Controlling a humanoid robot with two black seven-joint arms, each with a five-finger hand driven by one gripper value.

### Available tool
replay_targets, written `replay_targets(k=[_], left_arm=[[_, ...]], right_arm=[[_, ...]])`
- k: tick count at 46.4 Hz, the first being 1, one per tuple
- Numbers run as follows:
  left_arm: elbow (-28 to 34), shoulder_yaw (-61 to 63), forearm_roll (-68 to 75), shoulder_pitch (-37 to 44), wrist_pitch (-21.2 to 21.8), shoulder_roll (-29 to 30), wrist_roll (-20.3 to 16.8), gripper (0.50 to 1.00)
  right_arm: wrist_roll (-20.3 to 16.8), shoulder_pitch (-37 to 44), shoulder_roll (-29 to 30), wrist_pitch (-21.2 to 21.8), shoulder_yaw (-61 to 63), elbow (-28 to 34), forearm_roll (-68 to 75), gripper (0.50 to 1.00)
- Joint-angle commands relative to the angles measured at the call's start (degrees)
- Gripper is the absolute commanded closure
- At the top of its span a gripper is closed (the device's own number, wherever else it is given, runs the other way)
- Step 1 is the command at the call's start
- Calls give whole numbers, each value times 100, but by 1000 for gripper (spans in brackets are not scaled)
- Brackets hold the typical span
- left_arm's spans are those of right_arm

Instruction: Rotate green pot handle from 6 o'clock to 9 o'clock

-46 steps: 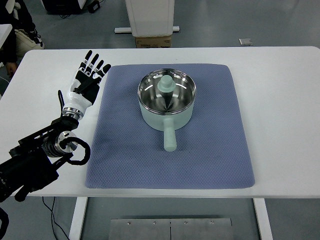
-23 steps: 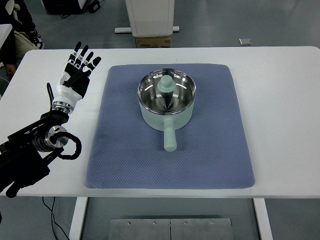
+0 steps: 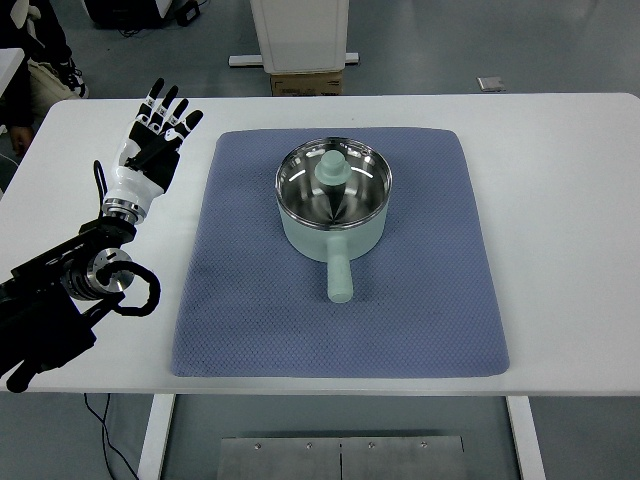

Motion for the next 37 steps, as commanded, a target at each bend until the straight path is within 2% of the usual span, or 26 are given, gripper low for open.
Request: replay_targets(k=[1,18,37], left_arm=[[-164,10,-1,-24,-67,100,0,500],[-780,10,412,-279,-93,549,0,500],[-1158,-7,1405,-560,-93,812,0,500]], right_arm=[[0,0,0,0,0,2,0,500],[0,0,0,0,0,2,0,500],[0,0,0,0,0,2,0,500]])
